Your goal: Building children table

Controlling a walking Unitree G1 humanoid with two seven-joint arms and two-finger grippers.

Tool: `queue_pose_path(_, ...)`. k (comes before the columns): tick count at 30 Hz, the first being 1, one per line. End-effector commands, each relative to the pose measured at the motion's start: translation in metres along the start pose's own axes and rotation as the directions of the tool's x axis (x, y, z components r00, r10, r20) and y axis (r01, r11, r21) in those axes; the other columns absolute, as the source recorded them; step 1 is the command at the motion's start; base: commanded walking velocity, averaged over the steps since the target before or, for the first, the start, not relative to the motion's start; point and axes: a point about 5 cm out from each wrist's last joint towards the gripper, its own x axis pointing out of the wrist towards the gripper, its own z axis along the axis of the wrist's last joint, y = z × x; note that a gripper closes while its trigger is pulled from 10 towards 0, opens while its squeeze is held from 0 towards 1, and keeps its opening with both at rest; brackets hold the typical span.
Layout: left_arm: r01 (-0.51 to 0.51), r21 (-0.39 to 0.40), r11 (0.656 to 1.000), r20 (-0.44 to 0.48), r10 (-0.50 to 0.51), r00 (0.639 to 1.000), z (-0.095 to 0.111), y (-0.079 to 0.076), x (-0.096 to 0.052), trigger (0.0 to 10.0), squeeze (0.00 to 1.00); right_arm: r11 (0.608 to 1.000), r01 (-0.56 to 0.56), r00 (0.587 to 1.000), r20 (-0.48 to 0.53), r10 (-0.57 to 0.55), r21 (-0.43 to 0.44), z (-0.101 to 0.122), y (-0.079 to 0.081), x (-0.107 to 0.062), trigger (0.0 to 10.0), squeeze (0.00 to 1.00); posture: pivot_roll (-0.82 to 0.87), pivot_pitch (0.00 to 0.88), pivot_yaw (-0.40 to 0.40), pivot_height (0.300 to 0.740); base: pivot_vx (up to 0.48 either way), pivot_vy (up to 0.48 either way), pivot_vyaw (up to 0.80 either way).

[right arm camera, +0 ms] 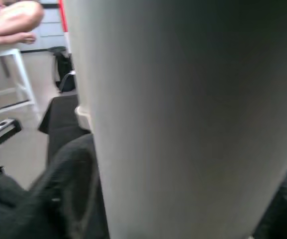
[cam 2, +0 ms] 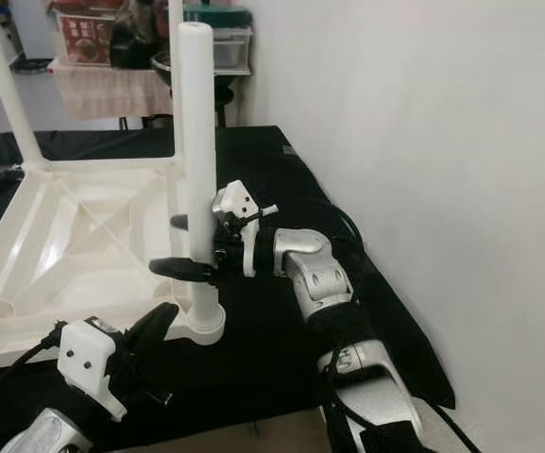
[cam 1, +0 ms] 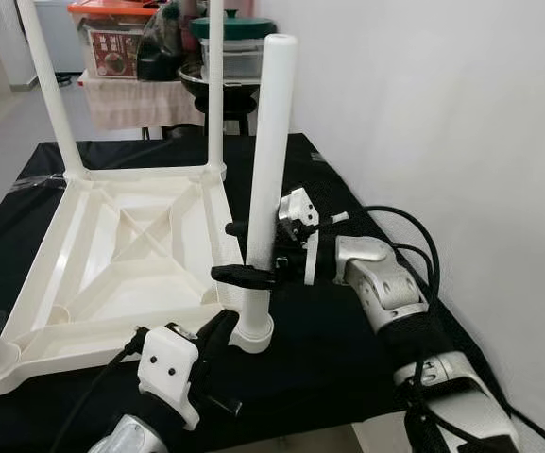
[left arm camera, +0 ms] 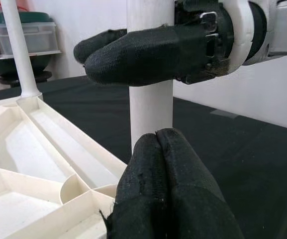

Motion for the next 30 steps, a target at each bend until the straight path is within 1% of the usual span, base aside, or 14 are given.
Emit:
queue_pose_path(1,-0.003,-0.004,1.0,-0.012,0.003,1.0,-0.004,-0.002,-0.001,10.0,0.0,0.998,-0.057,0.998,0.011,0.057,0.006,0.003,-0.001,0.001,0.0,0.0,0.07,0.0,-0.095,0.74,0.0,0.0,0.0)
queue_pose_path(7,-0.002,-0.006,1.0,-0.013,0.002,1.0,-0.004,-0.002,-0.002,10.0,0.0,0.998,-0.059,0.998,0.022,0.059,-0.002,0.002,-0.003,-0.006,0.0,0.0,0.07,0.0,-0.091,0.74,0.0,0.0,0.0)
queue_pose_path(12,-0.001,-0.007,1.0,-0.011,0.001,1.0,-0.003,-0.003,-0.002,10.0,0.0,0.999,0.024,1.0,0.012,-0.024,-0.039,-0.001,-0.006,-0.011,0.0,0.0,0.06,0.0,-0.088,0.74,0.0,0.0,0.0)
queue_pose_path(14,-0.001,-0.006,1.0,-0.01,0.001,1.0,-0.002,-0.003,-0.002,10.0,0.0,0.994,0.103,0.995,0.013,-0.103,-0.039,-0.004,-0.006,-0.014,0.0,0.0,0.06,0.0,-0.089,0.74,0.0,0.0,0.0)
queue_pose_path(15,-0.002,-0.006,1.0,-0.01,0.002,1.0,-0.002,-0.003,-0.003,10.0,0.0,0.964,0.267,0.964,0.012,-0.267,-0.002,-0.011,-0.006,-0.012,0.0,0.0,0.05,0.005,-0.097,0.74,0.0,0.0,0.0)
queue_pose_path(17,-0.002,-0.006,1.0,-0.01,0.002,1.0,-0.002,-0.003,-0.003,10.0,0.0,0.964,0.267,0.964,0.012,-0.267,-0.002,-0.011,-0.006,-0.012,0.0,0.0,0.05,0.005,-0.097,0.74,0.0,0.0,0.0)
queue_pose_path(18,-0.002,-0.005,1.0,-0.009,0.002,1.0,-0.001,-0.002,-0.004,10.0,0.0,0.796,0.602,0.798,-0.016,-0.602,0.07,-0.026,-0.006,-0.012,0.0,0.0,0.05,0.015,-0.093,0.74,0.0,0.0,0.0)
queue_pose_path(19,-0.002,-0.003,1.0,-0.009,0.002,1.0,0.0,-0.001,-0.004,10.0,0.0,0.682,0.723,0.69,-0.069,-0.72,0.111,-0.042,0.016,-0.005,0.0,0.0,0.05,0.019,-0.079,0.74,0.0,0.0,0.0)
queue_pose_path(21,-0.002,-0.003,1.0,-0.009,0.002,1.0,0.0,-0.001,-0.004,10.0,0.0,0.682,0.723,0.69,-0.069,-0.72,0.111,-0.042,0.016,-0.005,0.0,0.0,0.05,0.019,-0.079,0.74,0.0,0.0,0.0)
queue_pose_path(22,-0.002,-0.002,1.0,-0.01,0.002,1.0,-0.001,0.0,-0.004,10.0,0.0,0.633,0.762,0.647,-0.097,-0.757,0.136,-0.05,0.033,0.003,0.0,0.0,0.04,0.013,-0.073,0.74,0.0,0.0,0.0)
queue_pose_path(23,0.001,-0.004,1.0,-0.011,-0.001,1.0,-0.001,0.001,-0.003,10.0,0.0,0.625,0.768,0.638,-0.1,-0.763,0.139,-0.051,0.039,0.006,0.0,0.0,0.04,0.007,-0.072,0.74,0.0,0.0,0.0)
queue_pose_path(28,0.005,-0.007,1.0,-0.012,-0.005,1.0,-0.002,0.001,-0.002,10.0,0.0,0.66,0.741,0.671,-0.086,-0.736,0.127,-0.048,0.034,0.01,0.0,0.0,0.05,0.001,-0.078,0.74,0.0,0.0,0.0)
queue_pose_path(29,0.005,-0.007,1.0,-0.012,-0.005,1.0,-0.002,0.001,-0.002,10.0,0.0,0.661,0.74,0.672,-0.083,-0.736,0.123,-0.047,0.03,0.01,6.9,0.0,0.05,0.001,-0.078,0.74,0.0,0.0,0.0)
queue_pose_path(30,0.005,-0.007,1.0,-0.012,-0.005,1.0,-0.002,0.001,-0.002,10.0,0.0,0.661,0.74,0.672,-0.083,-0.736,0.123,-0.047,0.03,0.01,6.9,0.0,0.05,0.001,-0.078,0.74,0.0,0.0,0.0)
